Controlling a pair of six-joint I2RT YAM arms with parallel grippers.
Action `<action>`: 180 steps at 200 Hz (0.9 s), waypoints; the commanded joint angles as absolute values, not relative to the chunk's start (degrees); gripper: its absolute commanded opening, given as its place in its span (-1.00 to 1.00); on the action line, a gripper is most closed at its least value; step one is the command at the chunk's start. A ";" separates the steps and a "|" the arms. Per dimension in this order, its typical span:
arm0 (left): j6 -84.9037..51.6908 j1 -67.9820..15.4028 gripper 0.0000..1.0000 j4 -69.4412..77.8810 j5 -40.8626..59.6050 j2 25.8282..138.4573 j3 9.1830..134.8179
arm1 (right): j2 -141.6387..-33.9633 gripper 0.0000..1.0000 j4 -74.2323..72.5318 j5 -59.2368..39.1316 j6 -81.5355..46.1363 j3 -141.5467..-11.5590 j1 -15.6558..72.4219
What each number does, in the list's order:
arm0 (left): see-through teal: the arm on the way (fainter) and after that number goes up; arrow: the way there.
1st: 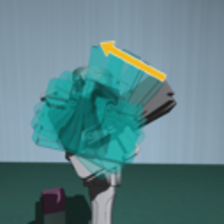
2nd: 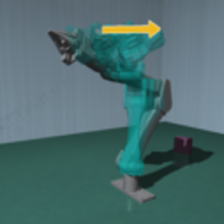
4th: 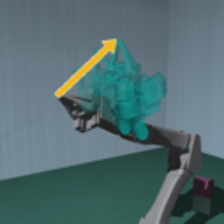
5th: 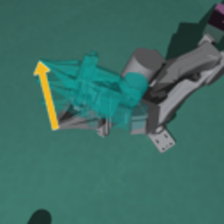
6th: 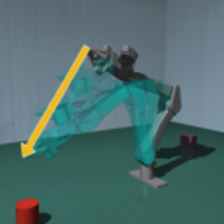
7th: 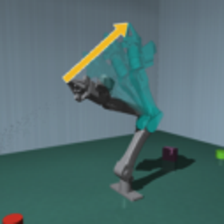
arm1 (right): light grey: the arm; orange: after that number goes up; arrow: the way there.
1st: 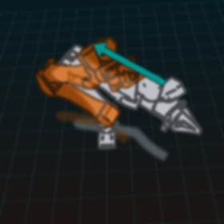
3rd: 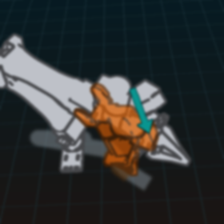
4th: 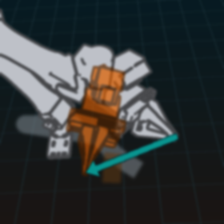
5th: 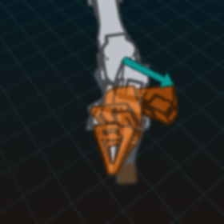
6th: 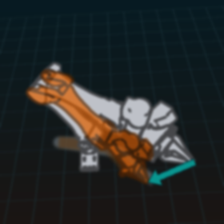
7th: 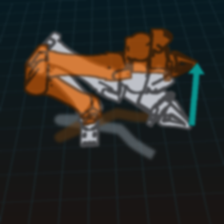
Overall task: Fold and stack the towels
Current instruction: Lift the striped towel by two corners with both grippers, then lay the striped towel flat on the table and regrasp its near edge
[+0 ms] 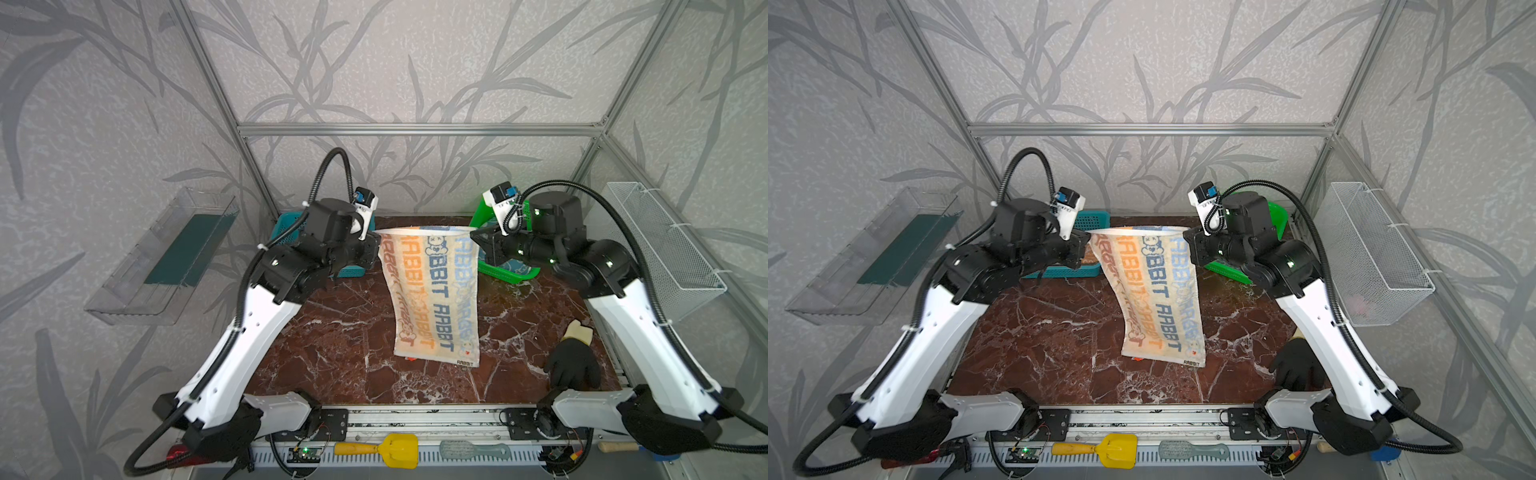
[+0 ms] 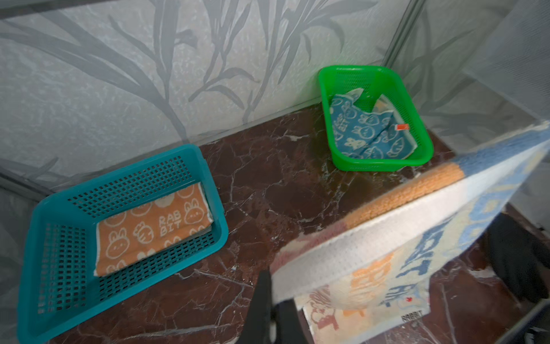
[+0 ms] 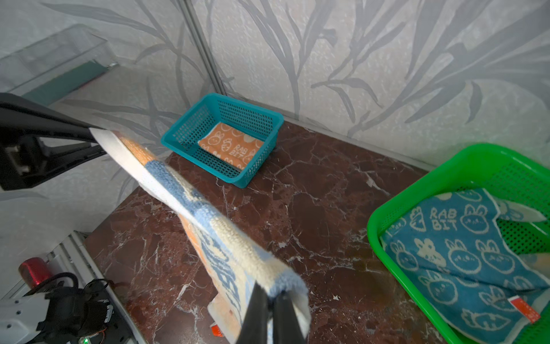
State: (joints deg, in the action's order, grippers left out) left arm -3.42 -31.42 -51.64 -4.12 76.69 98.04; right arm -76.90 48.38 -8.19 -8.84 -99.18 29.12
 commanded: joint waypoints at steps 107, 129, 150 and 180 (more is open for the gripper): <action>8.64 -28.04 -1.00 -44.97 -28.87 112.21 115.80 | -107.11 -1.00 40.18 -17.80 -12.37 -104.73 16.72; 6.95 -28.78 -1.00 -48.10 -28.56 112.95 115.61 | -107.61 -1.00 40.96 -18.86 -11.92 -103.11 16.17; 3.61 -29.64 -1.00 -49.75 -28.20 110.74 111.52 | -105.78 -1.00 39.76 -18.94 -11.78 -98.74 16.08; -1.91 -32.38 -1.00 -51.96 -24.85 105.37 103.27 | -102.38 -1.00 38.19 -18.52 -13.43 -91.27 15.69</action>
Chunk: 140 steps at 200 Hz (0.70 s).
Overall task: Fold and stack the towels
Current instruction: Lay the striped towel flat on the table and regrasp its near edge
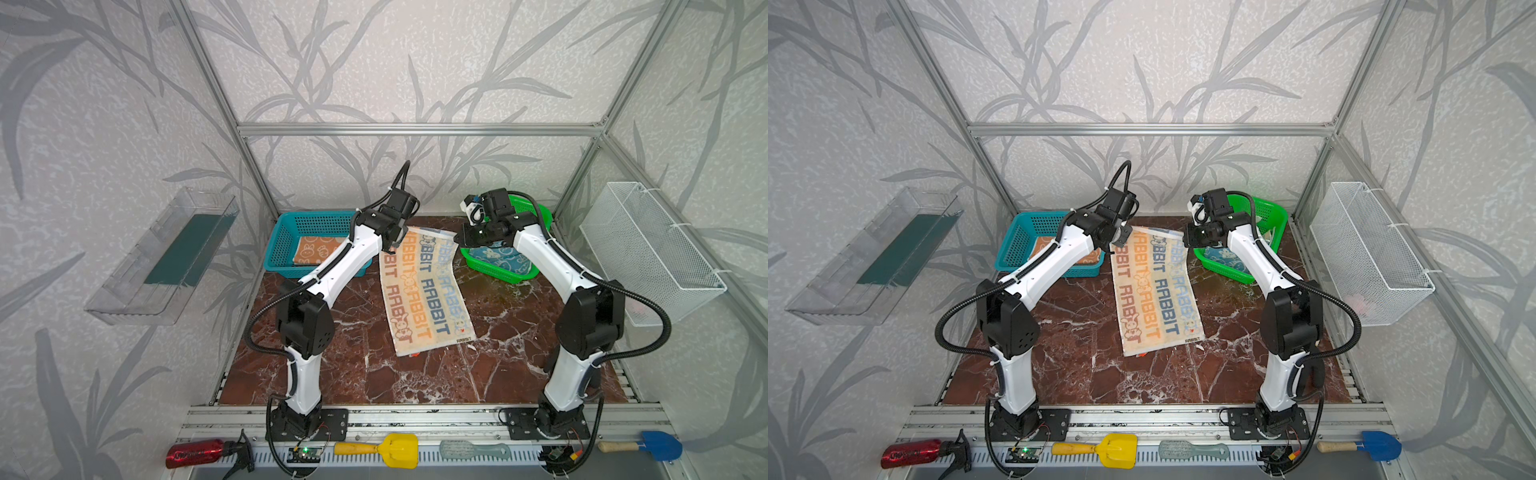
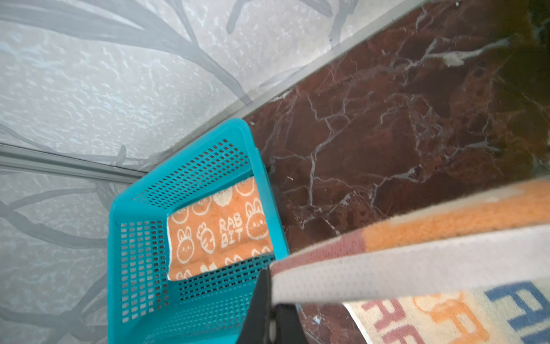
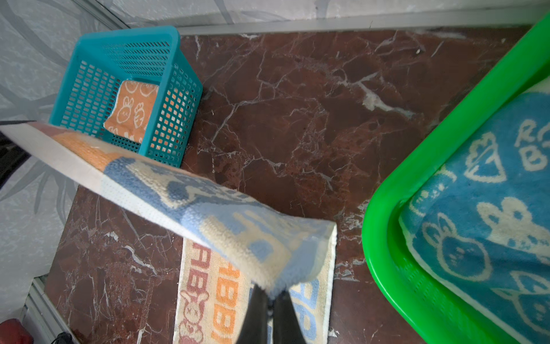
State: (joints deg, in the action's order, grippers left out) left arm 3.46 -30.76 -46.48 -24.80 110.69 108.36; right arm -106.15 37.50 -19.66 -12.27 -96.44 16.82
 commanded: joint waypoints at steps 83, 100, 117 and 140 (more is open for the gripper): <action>-20.95 -38.52 -1.00 -50.81 -7.52 94.33 75.96 | -91.85 -1.00 29.58 -19.68 -18.09 -62.59 16.51; -23.53 -38.84 -1.00 -48.16 -3.85 93.44 70.70 | -92.28 -1.00 27.99 -19.67 -18.48 -58.59 16.85; -24.76 -39.54 -1.00 -46.10 -2.57 93.44 67.27 | -93.00 -1.00 26.39 -20.15 -19.24 -56.00 17.37; -25.31 -39.81 -1.00 -43.75 -2.99 94.60 64.95 | -94.70 -1.00 24.52 -20.19 -20.07 -53.66 18.23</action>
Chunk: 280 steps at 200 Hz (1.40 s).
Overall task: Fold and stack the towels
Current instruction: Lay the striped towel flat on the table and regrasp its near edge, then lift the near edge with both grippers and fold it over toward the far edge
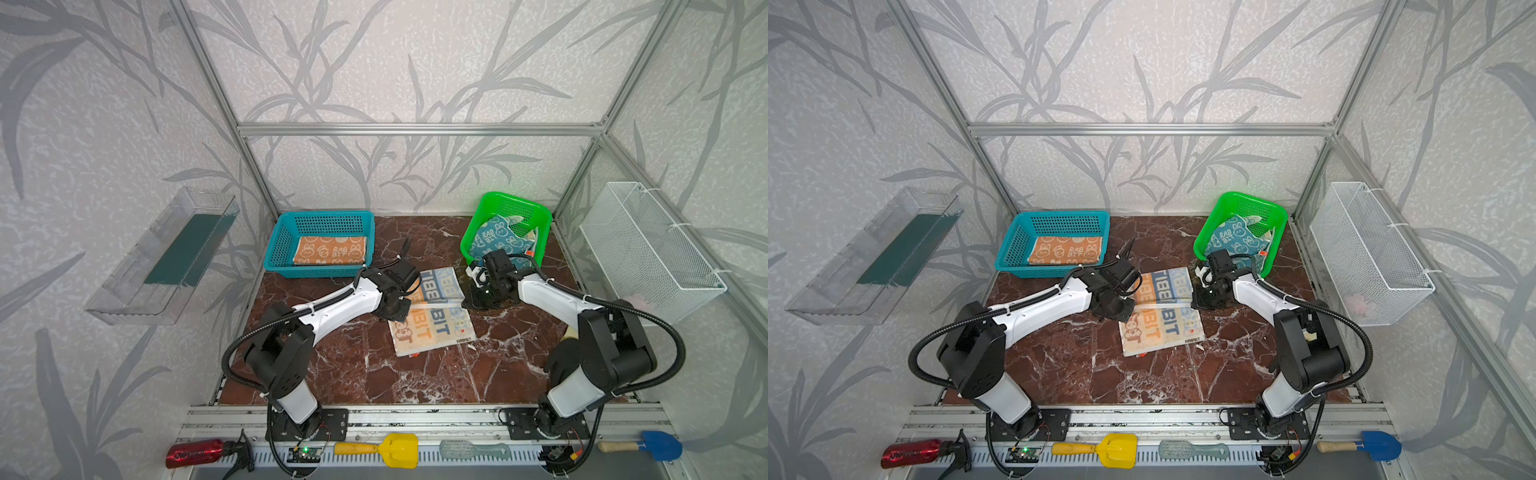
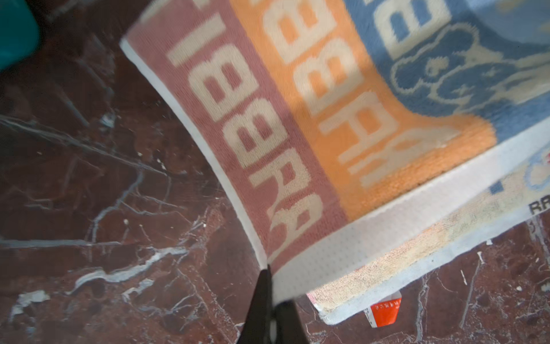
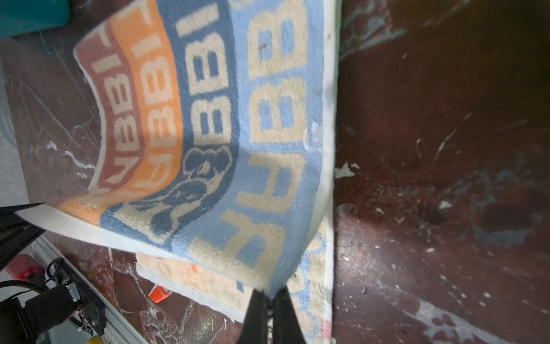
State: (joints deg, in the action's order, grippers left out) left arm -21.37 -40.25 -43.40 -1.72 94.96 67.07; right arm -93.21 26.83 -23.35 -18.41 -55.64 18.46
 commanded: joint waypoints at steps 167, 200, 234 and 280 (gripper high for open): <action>-16.37 -33.24 -1.00 -52.35 -21.21 115.07 94.41 | -108.47 -1.00 21.14 -22.59 -25.92 -69.44 19.34; -16.86 -33.49 -1.00 -54.09 -22.32 109.21 90.97 | -100.96 -1.00 25.17 -21.10 -23.52 -68.97 19.34; -19.41 -35.45 -1.00 -53.67 -20.51 102.71 83.60 | -93.68 -1.00 27.07 -20.79 -22.53 -64.07 19.85; -24.12 -38.73 -1.00 -50.56 -18.29 99.97 73.04 | -92.40 -1.00 24.30 -20.51 -22.68 -54.48 20.38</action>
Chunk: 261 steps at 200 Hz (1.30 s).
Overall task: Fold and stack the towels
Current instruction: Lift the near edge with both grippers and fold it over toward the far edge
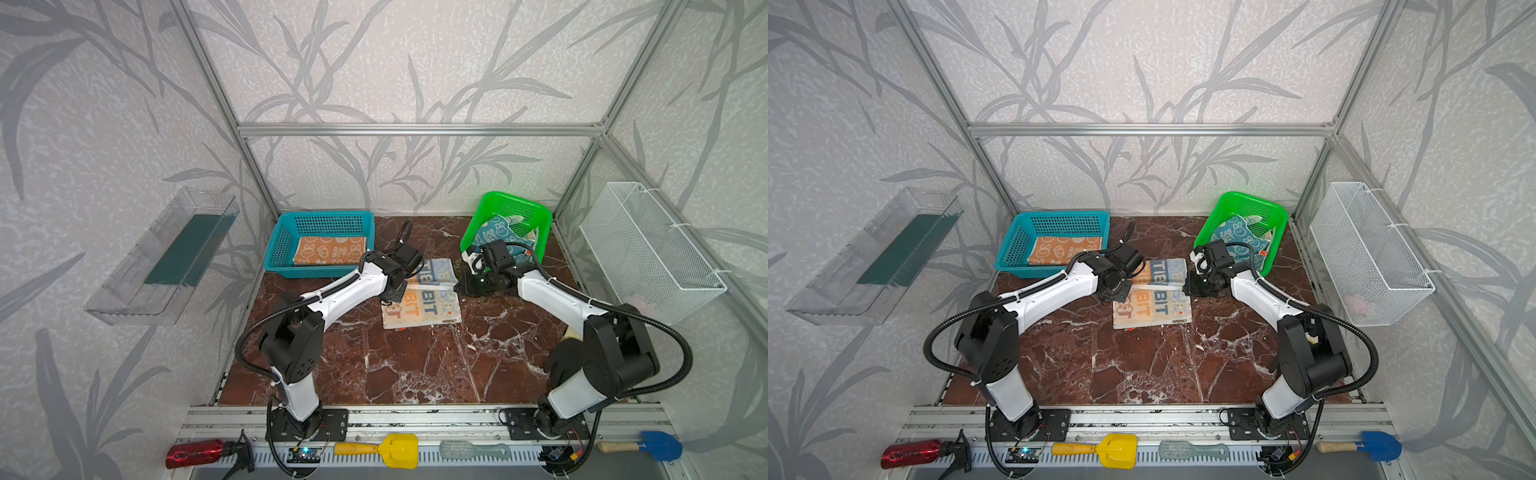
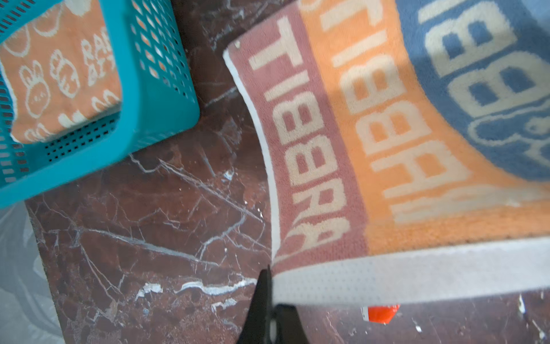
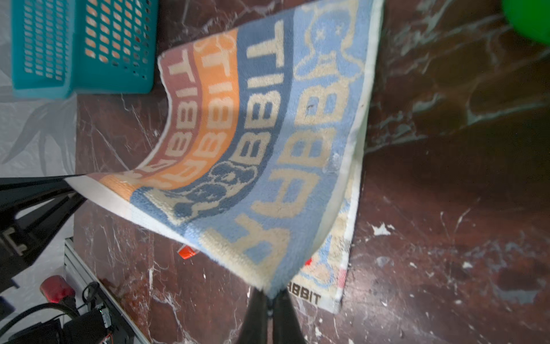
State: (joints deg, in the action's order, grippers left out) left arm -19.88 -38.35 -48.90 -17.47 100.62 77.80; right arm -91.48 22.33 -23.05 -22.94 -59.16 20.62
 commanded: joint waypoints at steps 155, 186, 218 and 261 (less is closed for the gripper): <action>-23.85 -40.62 -1.00 -49.75 -21.18 99.21 70.04 | -91.45 -1.00 24.59 -18.50 -21.91 -52.21 22.15; -24.12 -41.17 -1.00 -49.74 -20.62 97.03 69.25 | -89.47 -0.98 26.47 -17.97 -21.05 -51.41 22.10; -25.60 -42.36 -1.00 -48.79 -20.26 98.16 66.83 | -91.85 -0.97 24.06 -18.56 -21.29 -48.65 22.15; -27.22 -44.01 -1.00 -47.47 -19.41 99.55 64.63 | -93.76 -0.91 22.58 -17.96 -21.49 -47.03 22.14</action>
State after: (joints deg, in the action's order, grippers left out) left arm -24.27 -44.16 -43.70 -15.81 98.76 66.32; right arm -92.71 20.27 -22.13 -21.61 -48.36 22.76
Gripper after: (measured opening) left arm 0.048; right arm 0.053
